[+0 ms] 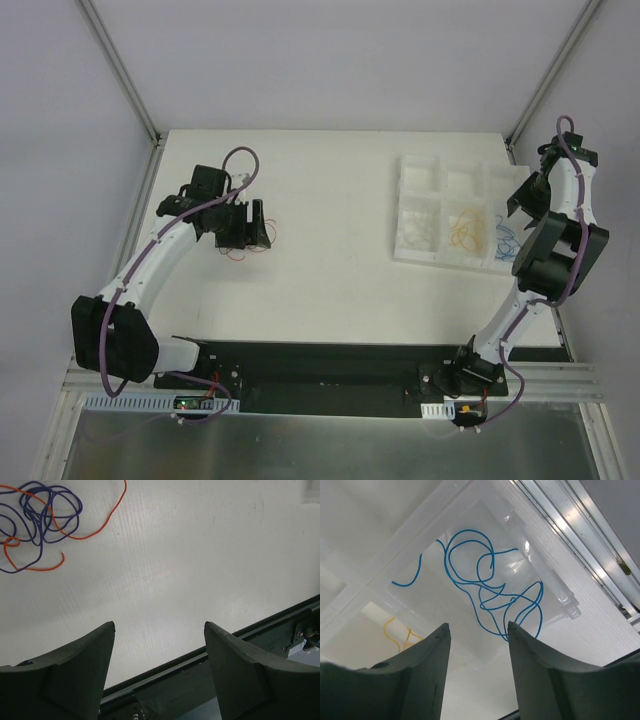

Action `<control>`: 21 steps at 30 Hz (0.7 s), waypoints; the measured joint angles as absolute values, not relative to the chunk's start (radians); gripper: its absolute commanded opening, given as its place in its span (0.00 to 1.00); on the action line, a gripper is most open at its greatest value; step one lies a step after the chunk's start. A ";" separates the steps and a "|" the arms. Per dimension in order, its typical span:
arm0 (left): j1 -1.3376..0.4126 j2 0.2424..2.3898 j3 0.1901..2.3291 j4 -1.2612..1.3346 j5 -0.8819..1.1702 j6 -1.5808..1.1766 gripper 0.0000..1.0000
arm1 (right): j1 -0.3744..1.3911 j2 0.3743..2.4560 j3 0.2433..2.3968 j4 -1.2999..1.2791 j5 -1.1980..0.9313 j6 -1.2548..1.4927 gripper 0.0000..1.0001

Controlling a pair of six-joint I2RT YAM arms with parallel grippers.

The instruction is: Untangle the cables

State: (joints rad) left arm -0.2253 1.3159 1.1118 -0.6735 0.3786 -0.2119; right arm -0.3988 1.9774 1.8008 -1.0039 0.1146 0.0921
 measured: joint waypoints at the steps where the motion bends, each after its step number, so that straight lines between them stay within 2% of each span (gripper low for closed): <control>1: -0.220 1.316 1.106 -0.677 0.376 -0.221 0.73 | -0.399 1.975 1.802 -1.007 0.113 0.092 0.56; 4: -0.209 1.308 1.071 -0.688 0.342 -0.249 0.75 | -0.393 1.949 1.774 -1.005 0.097 0.091 0.59; 5: -0.207 1.306 1.063 -0.694 0.327 -0.255 0.80 | -0.390 1.927 1.752 -1.009 0.095 0.092 0.60; 9: -0.165 1.305 1.037 -0.715 0.242 -0.302 0.83 | -0.327 1.750 1.588 -0.991 0.071 0.107 0.60; 15: -0.072 1.383 1.031 -0.722 0.204 -0.362 0.77 | 0.057 1.433 1.361 -0.944 -0.030 0.175 0.60; 19: -0.064 1.495 1.045 -0.724 0.171 -0.363 0.73 | 0.323 1.339 1.220 -0.893 -0.096 0.248 0.60; 21: -0.064 1.565 1.080 -0.726 0.163 -0.350 0.74 | 0.439 1.335 1.166 -0.876 -0.119 0.285 0.60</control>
State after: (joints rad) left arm -0.0643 1.5654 1.0798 -0.7258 0.1627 -0.3500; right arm 0.4393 1.3354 1.1664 -0.8761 -0.1192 0.2848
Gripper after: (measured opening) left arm 0.735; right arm 0.597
